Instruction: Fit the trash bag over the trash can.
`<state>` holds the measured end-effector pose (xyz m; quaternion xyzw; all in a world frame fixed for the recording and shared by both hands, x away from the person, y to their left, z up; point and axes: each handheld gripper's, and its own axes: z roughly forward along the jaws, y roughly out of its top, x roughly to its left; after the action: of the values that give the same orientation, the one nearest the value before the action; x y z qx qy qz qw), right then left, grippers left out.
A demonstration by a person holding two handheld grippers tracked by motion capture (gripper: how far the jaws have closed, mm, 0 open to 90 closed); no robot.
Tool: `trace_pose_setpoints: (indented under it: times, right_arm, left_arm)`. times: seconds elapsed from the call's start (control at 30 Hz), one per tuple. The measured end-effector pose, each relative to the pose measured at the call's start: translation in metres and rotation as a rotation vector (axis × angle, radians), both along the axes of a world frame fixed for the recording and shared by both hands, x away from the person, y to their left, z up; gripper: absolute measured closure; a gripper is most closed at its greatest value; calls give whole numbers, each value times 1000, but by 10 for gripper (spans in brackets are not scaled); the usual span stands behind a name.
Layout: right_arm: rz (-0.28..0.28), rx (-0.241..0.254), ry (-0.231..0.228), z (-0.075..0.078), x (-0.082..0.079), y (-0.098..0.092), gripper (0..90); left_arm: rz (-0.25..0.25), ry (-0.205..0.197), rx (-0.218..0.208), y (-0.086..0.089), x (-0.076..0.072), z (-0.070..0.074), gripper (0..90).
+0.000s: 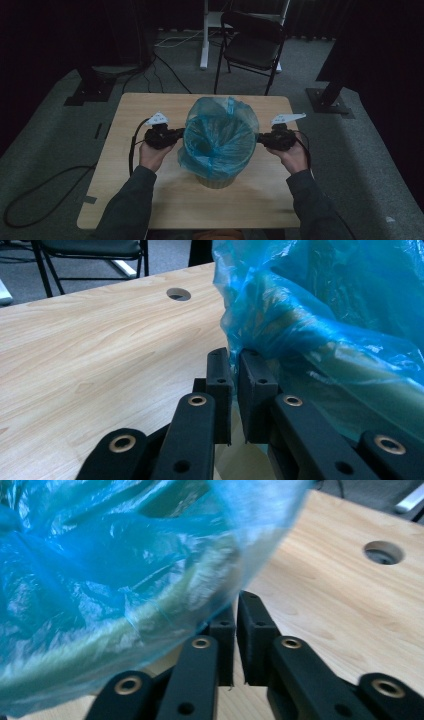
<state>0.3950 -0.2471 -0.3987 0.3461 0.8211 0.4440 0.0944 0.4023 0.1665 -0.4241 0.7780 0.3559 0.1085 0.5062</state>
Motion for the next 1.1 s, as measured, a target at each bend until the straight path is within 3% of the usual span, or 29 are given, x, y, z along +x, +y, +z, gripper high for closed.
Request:
trace_pose_setpoints:
  times: [0.33, 0.57, 0.9, 1.1]
  right_arm:
    - [-20, 30, -32, 20, -12, -24, 708]
    - [-13, 86, -61, 35, -17, -30, 655]
    - [20, 103, -66, 44, -7, -12, 622]
    - [-7, 81, -46, 41, 6, -5, 615]
  left_arm:
    - [45, -10, 2, 19, -8, 11, 673]
    - [53, -42, -19, 29, -14, 24, 629]
    - [15, -71, -42, 11, -3, 38, 585]
    - [14, -68, -34, 0, 7, 41, 589]
